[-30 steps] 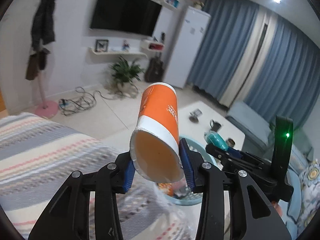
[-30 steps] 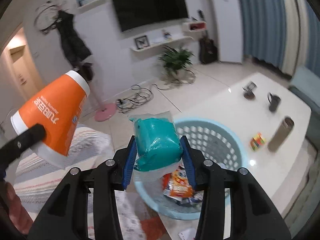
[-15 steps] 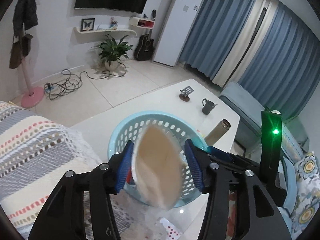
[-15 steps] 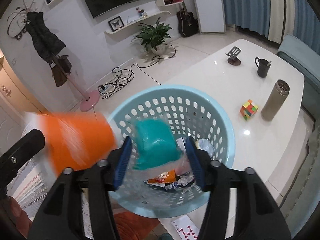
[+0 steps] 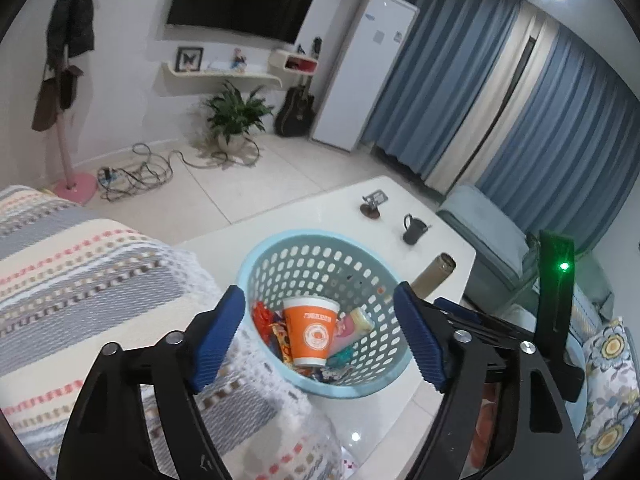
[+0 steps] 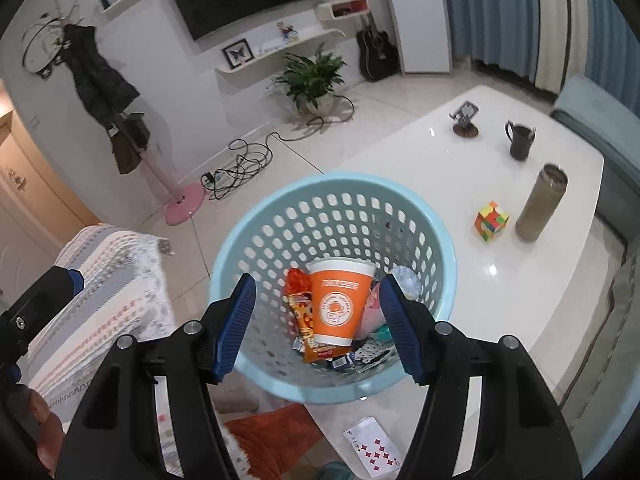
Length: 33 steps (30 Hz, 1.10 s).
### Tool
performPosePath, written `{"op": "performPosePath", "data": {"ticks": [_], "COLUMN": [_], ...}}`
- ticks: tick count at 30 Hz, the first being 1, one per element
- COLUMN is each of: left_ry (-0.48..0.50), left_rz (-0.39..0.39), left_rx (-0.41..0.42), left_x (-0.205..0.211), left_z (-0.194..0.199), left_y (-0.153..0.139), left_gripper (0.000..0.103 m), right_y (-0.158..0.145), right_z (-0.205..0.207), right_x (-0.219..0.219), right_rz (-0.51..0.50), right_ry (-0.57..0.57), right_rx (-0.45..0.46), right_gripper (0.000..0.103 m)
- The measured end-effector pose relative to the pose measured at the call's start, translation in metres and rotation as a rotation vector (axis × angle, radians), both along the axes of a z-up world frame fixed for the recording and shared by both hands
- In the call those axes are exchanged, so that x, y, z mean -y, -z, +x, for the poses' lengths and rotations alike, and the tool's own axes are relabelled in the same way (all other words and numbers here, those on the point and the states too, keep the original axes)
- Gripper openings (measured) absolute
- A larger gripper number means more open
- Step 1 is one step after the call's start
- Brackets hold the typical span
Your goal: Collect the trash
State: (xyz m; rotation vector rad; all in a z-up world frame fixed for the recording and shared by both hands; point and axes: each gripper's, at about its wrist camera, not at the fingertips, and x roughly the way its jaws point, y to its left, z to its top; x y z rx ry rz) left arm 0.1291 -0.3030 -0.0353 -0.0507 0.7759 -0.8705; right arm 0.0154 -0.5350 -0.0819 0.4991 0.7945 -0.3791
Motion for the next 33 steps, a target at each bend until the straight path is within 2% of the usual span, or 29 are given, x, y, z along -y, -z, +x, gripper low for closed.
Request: {"op": "performPosePath", "data": {"ticks": [3,10,13,16,18,22,25,29,33], "left_ry": [-0.022,-0.149,-0.224,-0.275,-0.297,-0.348,-0.369,-0.397,-0.412], "left_rz": [-0.009,0.019,0.033,0.041,0.034,0.016,0.015,0.008,-0.018], "left_rx": [0.056,0.252,0.323,0.37,0.395,0.454,0.483,0.483,0.445], "left_x": [-0.02,-0.084,-0.106,-0.124,-0.132,-0.143,-0.146,-0.146,-0.152], "left_z": [-0.015,-0.058,-0.072,-0.085,-0.091,-0.093,-0.093,-0.09,-0.088], "left_y": [-0.011,-0.03,-0.031,-0.034,-0.036,-0.039,-0.035,-0.027,-0.02], "left_gripper": [0.082,0.089,0.091,0.092,0.094,0.095,0.095,0.095,0.095], "right_y": [-0.021,-0.057,-0.071,-0.088,-0.094,-0.099,-0.095,-0.088,-0.076], "right_z": [-0.007,-0.025,-0.034,-0.047,-0.053,-0.061,-0.064,-0.072,-0.079], "right_x": [-0.023,-0.083,-0.108,-0.133,-0.143,-0.157,-0.164,-0.165,-0.164], "right_rz": [-0.042,-0.118,-0.196,-0.279,-0.323,-0.379,-0.428,-0.46,-0.459], "right_ry": [-0.033,-0.101,-0.09,-0.084,-0.064,-0.029,0.006,0.04,0.067], "right_rx": [0.036,0.161,0.222,0.322,0.358,0.397,0.381,0.376,0.358], "right_gripper": [0.07,0.072,0.072,0.074,0.08,0.08,0.081,0.083,0.085]}}
